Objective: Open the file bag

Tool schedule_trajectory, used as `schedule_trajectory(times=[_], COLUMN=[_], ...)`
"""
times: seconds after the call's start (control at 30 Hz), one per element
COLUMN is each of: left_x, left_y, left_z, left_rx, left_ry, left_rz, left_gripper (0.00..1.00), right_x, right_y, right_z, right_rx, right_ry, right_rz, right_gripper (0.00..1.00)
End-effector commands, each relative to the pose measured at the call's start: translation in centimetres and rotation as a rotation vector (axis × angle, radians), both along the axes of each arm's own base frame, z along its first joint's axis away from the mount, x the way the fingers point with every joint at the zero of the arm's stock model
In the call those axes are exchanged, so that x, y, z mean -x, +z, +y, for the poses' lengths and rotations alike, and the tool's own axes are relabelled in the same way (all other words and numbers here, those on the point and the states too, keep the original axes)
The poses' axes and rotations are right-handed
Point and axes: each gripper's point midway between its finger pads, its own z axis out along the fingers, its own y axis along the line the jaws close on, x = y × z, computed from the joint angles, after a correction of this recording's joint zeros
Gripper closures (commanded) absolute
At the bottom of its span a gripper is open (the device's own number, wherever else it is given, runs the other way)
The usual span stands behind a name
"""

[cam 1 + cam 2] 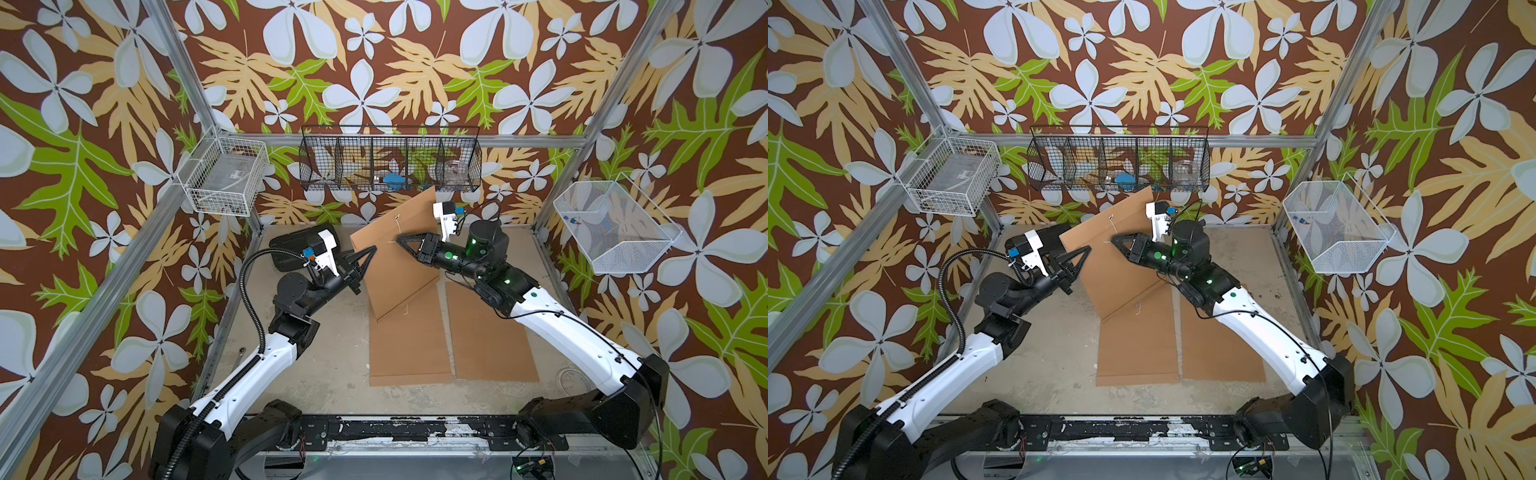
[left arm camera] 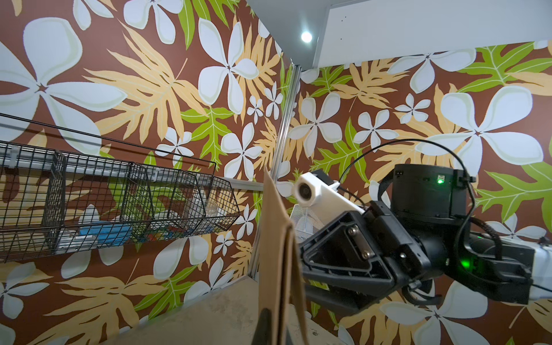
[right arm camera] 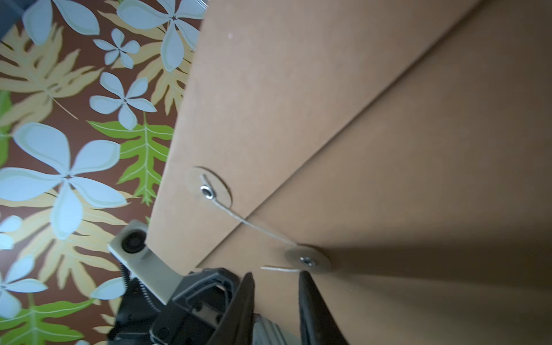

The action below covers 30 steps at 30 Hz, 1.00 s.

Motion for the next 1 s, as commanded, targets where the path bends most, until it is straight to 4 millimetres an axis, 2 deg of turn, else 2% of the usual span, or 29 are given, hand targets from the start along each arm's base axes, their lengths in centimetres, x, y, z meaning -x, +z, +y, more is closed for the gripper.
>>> schedule_trajectory(times=[0.0, 0.1, 0.2, 0.33, 0.47, 0.63, 0.97], left_x=[-0.8, -1.3, -1.9, -2.7, -2.9, -2.5, -1.0], left_y=[-0.4, -0.4, -0.6, -1.5, -2.1, -2.4, -2.0], left_z=[-0.1, -0.4, -0.5, -0.7, -1.1, -1.7, -2.7], left_rx=[-0.043, -0.076, -0.121, -0.177, -0.200, -0.221, -0.229], left_ry=[0.022, 0.023, 0.037, 0.047, 0.024, -0.026, -0.130], left_rz=[0.049, 0.094, 0.132, 0.193, 0.255, 0.297, 0.299], left_gripper=[1.00, 1.00, 1.00, 1.00, 1.00, 1.00, 1.00], right_x=[-1.1, -1.9, -1.8, -0.9, 0.2, 1.5, 2.8], right_y=[-4.9, -6.3, -6.6, -5.6, -3.8, -2.1, -1.4], right_z=[-2.4, -3.4, -3.9, -4.2, -4.2, -3.6, -0.1], right_rx=[0.393, 0.525, 0.598, 0.673, 0.696, 0.714, 0.786], right_ry=[-0.063, -0.088, -0.104, -0.118, -0.129, -0.094, 0.022], right_rz=[-0.165, -0.241, -0.336, -0.488, -0.622, -0.766, -0.862], right_gripper=[0.72, 0.74, 0.74, 0.72, 0.71, 0.69, 0.68])
